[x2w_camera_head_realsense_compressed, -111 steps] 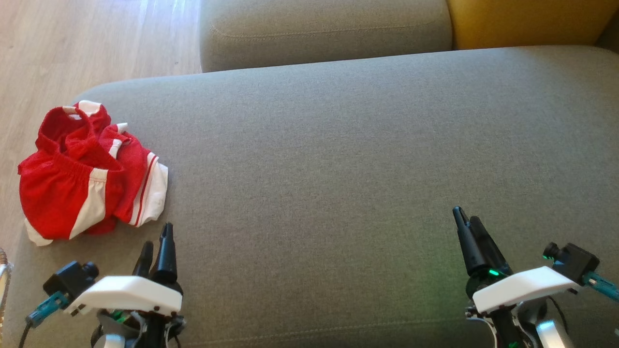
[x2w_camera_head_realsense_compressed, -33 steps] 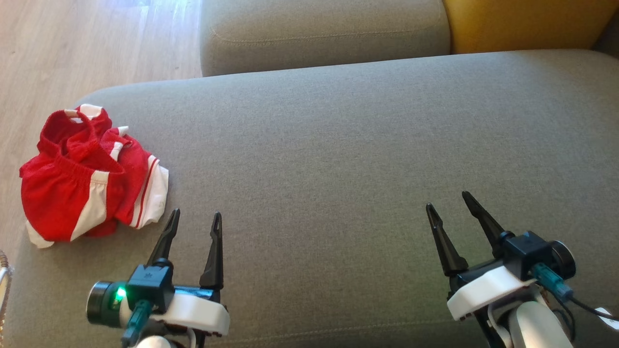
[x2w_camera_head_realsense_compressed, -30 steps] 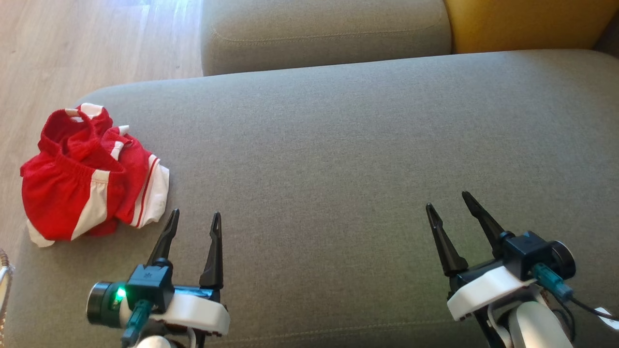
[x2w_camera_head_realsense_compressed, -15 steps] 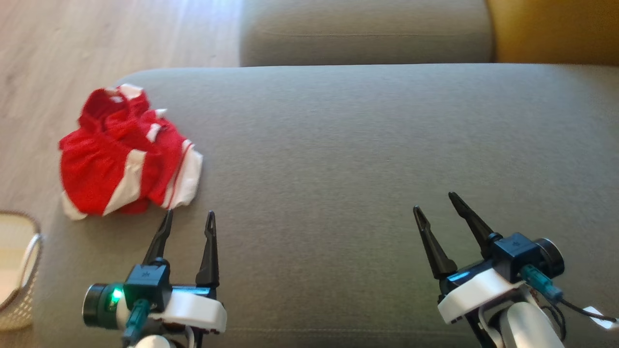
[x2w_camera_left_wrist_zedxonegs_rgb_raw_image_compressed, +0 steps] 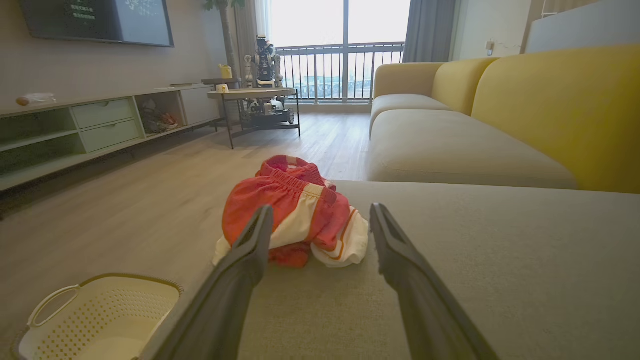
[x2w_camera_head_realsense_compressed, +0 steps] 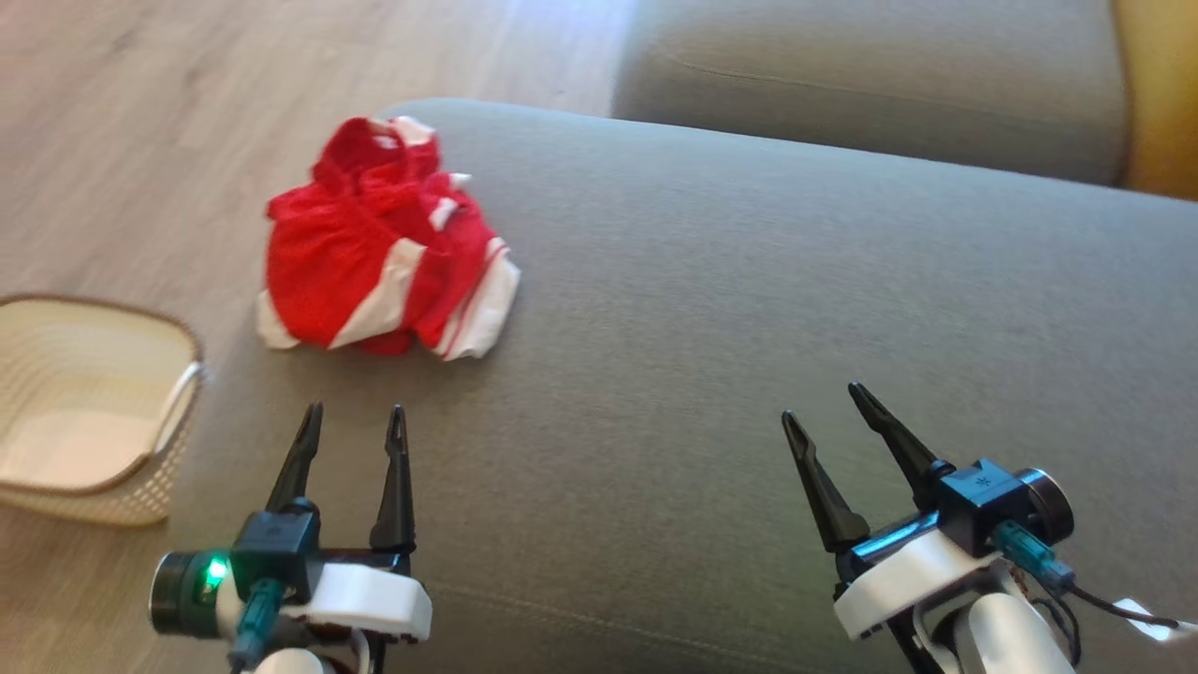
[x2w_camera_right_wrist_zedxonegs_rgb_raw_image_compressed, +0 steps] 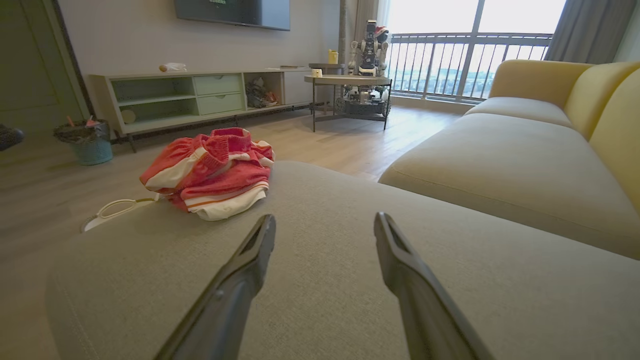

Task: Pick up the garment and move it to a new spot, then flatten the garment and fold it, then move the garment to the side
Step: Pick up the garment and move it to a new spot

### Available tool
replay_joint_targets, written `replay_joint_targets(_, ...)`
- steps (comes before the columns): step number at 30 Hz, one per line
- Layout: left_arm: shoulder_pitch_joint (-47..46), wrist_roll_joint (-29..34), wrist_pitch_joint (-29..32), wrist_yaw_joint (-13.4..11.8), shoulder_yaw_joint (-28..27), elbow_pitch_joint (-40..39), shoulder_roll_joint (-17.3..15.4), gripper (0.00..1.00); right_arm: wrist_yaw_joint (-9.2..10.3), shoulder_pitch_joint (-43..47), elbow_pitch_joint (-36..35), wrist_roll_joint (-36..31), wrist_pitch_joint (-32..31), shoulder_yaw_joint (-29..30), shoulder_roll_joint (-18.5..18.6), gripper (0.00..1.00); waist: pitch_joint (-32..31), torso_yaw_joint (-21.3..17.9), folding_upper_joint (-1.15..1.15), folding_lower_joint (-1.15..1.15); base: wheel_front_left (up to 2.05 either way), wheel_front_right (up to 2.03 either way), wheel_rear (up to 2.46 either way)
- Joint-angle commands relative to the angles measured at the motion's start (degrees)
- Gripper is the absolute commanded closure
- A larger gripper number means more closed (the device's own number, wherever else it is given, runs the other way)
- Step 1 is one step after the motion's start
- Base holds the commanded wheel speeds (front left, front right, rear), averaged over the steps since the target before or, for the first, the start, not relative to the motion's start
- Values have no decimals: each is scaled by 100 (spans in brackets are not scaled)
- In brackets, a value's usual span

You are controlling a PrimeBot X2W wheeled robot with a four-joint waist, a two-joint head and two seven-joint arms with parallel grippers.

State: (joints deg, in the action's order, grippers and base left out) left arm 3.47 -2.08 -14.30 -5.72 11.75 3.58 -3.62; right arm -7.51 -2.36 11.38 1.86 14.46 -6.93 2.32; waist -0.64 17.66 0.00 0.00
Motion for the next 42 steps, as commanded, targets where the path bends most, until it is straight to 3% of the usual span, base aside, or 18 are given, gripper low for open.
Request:
replay_joint_targets(1, -143, 26, -70, -28, -213, -222, 3, 0, 2, -103, -185, 53, 54, -131, 55, 0, -52, 192, 0, 0, 0, 0, 0)
replay_joint_targets(12, -34, 36, -70, 8, -314, -273, -30, 0, 2, -33, -175, 164, 54, -148, 55, 0, -137, 754, 0, 0, 0, 0, 0)
replay_joint_targets(20, -440, -21, -70, 106, -617, -173, -258, 0, 2, -74, -190, 26, 54, -214, 55, 0, 145, 571, 0, 0, 0, 0, 0)
replay_joint_targets(24, -1284, -182, -70, 382, -840, 26, -510, 0, 2, -219, -171, -135, 54, -154, 55, 0, 424, 431, 0, 0, 0, 0, 0)
replay_joint_targets(28, -2356, -552, -1, 886, -892, 821, -684, 0, 2, -375, -171, -285, 54, -159, 55, 0, 720, 310, 0, 0, 0, 0, 0)
replay_joint_targets(31, -3300, -901, 332, 1103, -914, 1586, -741, 0, 2, -492, -155, -438, 54, -198, 55, 0, 981, 216, 0, 0, 0, 0, 0)
replay_joint_targets(38, -5209, -1464, 1179, 1268, -854, 3501, -818, 0, 2, -813, -154, -718, 54, -194, 55, 0, 1702, -6, 0, 0, 0, 0, 0)
replay_joint_targets(42, -5773, -1578, 1497, 1292, -751, 4263, -813, 0, 2, -917, -124, -820, 54, -121, 55, 0, 1888, -27, 0, 0, 0, 0, 0)
